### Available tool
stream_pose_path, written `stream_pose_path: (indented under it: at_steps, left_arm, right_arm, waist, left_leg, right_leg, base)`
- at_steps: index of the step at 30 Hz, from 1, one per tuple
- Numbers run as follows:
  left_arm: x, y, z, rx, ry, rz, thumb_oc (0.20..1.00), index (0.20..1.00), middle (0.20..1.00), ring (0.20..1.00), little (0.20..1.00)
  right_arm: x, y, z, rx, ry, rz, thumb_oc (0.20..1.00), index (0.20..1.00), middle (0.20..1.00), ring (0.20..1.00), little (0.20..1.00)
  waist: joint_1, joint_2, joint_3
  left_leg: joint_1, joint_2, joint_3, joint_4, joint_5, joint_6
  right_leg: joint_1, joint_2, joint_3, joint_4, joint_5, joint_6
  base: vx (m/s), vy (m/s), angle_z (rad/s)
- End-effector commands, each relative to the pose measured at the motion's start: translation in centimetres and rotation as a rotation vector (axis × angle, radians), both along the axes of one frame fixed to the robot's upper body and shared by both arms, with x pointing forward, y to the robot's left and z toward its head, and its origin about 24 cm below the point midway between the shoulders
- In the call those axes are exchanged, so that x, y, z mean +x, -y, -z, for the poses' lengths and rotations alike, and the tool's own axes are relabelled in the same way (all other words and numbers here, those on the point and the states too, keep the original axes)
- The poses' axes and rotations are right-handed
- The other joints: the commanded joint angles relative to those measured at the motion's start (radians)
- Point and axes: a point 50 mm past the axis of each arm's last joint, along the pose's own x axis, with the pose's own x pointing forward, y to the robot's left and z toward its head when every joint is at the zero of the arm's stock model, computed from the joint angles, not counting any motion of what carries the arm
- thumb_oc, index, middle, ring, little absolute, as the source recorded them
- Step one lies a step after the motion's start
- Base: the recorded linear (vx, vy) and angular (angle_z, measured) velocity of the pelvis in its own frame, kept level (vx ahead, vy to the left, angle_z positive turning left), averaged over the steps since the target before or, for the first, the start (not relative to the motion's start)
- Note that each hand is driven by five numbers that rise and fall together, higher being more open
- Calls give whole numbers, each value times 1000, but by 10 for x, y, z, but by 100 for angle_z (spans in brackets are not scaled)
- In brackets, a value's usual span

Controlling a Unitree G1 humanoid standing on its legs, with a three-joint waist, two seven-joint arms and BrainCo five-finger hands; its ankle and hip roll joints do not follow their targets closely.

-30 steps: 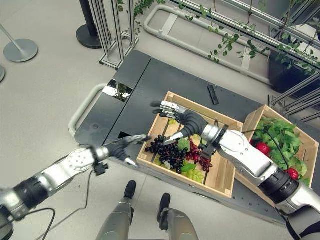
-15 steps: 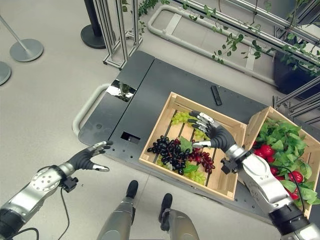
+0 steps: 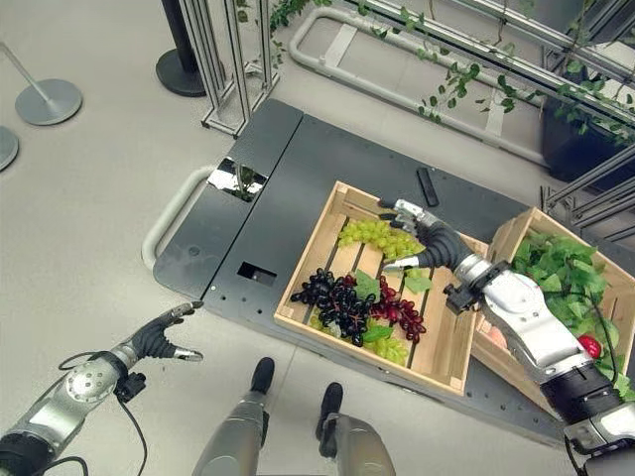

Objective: Pick up the fruits from the basket on one side to the basket on the other side

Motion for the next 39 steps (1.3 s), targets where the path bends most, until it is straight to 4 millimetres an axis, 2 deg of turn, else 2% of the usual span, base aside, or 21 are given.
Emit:
stream_pose_path:
  at_steps: [1,2,3,4,7,11,16,17,20,24,28,32,35,39]
  left_arm:
    - [11,-1,-7,83,68,12,1000,1000,1000,1000,1000]
    - [9,-4,3,149,36,9,1000,1000,1000,1000,1000]
    - [9,-3,3,148,38,8,1000,1000,1000,1000,1000]
    - [6,-8,12,186,18,-29,1000,1000,1000,1000,1000]
    - [6,-7,19,208,8,-57,1000,1000,1000,1000,1000]
    - [10,-10,20,244,18,-87,1000,1000,1000,1000,1000]
    - [15,-14,19,270,57,-157,1000,1000,1000,1000,1000]
    - [15,-14,19,269,58,-158,1000,1000,1000,1000,1000]
    - [13,-11,26,258,49,-208,1000,1000,1000,1000,1000]
    - [13,-9,33,261,29,-246,1000,1000,1000,1000,1000]
    - [16,-8,33,264,31,-258,1000,1000,1000,1000,1000]
    - [22,0,35,253,36,-251,1000,1000,1000,1000,1000]
    - [23,3,36,259,35,-240,1000,1000,1000,1000,1000]
    - [23,3,36,257,35,-246,1000,1000,1000,1000,1000]
  right_arm:
    - [7,-10,-28,-66,139,-9,1000,1000,1000,1000,1000]
    - [18,-20,-38,-112,175,-17,1000,1000,1000,1000,1000]
    - [19,-20,-38,-113,177,-19,1000,1000,1000,1000,1000]
    - [28,-30,-47,-176,225,-12,1000,1000,1000,1000,1000]
    - [38,-41,-52,-195,242,-5,1000,1000,1000,1000,1000]
    - [49,-54,-61,-226,281,4,1000,1000,1000,1000,1000]
    - [68,-66,-87,-282,360,72,1000,1000,1000,1000,1000]
    - [68,-67,-88,-282,362,71,1000,1000,1000,1000,1000]
    - [77,-78,-104,-293,396,98,1000,1000,1000,1000,1000]
    - [89,-92,-111,-285,391,137,1000,1000,1000,1000,1000]
    - [99,-103,-110,-346,373,155,1000,1000,1000,1000,1000]
    - [112,-106,-94,-476,320,213,1000,1000,1000,1000,1000]
    - [114,-109,-86,-570,320,211,1000,1000,1000,1000,1000]
    - [109,-116,-87,-595,344,166,1000,1000,1000,1000,1000]
  waist:
    - [21,-29,34]
    - [28,-36,51]
    - [27,-35,52]
    - [36,-42,69]
    - [44,-48,89]
    - [50,-53,113]
    - [63,-57,169]
    - [62,-56,170]
    - [63,-58,205]
    - [62,-59,232]
    - [61,-60,249]
    - [64,-56,257]
    - [65,-53,254]
    - [61,-60,245]
  left_leg:
    - [-11,-33,41,79,-59,34]
    - [-19,-28,45,85,-59,32]
    - [-19,-28,45,86,-59,32]
    - [-29,-25,48,92,-58,32]
    - [-45,-24,47,99,-56,30]
    - [-62,-23,43,103,-54,29]
    - [-101,-23,47,118,-46,24]
    - [-102,-23,48,119,-47,24]
    - [-127,-17,58,140,-46,21]
    - [-148,-11,67,172,-58,20]
    - [-160,-9,74,185,-60,19]
    - [-162,-7,78,184,-62,19]
    - [-160,-8,76,182,-62,19]
    - [-154,-10,71,167,-59,18]
  right_leg:
    - [-22,-45,18,-25,151,73]
    - [-27,-41,20,-29,153,71]
    - [-27,-41,21,-28,153,70]
    - [-36,-37,24,-28,156,68]
    - [-46,-34,25,-30,157,66]
    - [-62,-30,26,-26,157,63]
    - [-96,-24,26,-15,164,58]
    - [-96,-24,26,-15,164,58]
    - [-123,-20,35,-7,171,54]
    - [-148,-11,48,14,170,50]
    - [-165,-3,58,21,174,46]
    - [-170,-1,63,17,179,46]
    - [-171,-1,61,17,180,46]
    - [-164,-2,56,6,182,49]
  base:
    - [-31,-11,-5]
    - [0,0,0]
    - [0,0,0]
    - [0,0,0]
    - [-8,-5,-3]
    - [-22,-8,1]
    - [-28,8,0]
    - [-46,23,-6]
    - [-27,12,-3]
    - [-42,27,-12]
    - [-46,19,-16]
    - [-23,3,-11]
    - [-19,-6,-6]
    - [-3,-3,1]
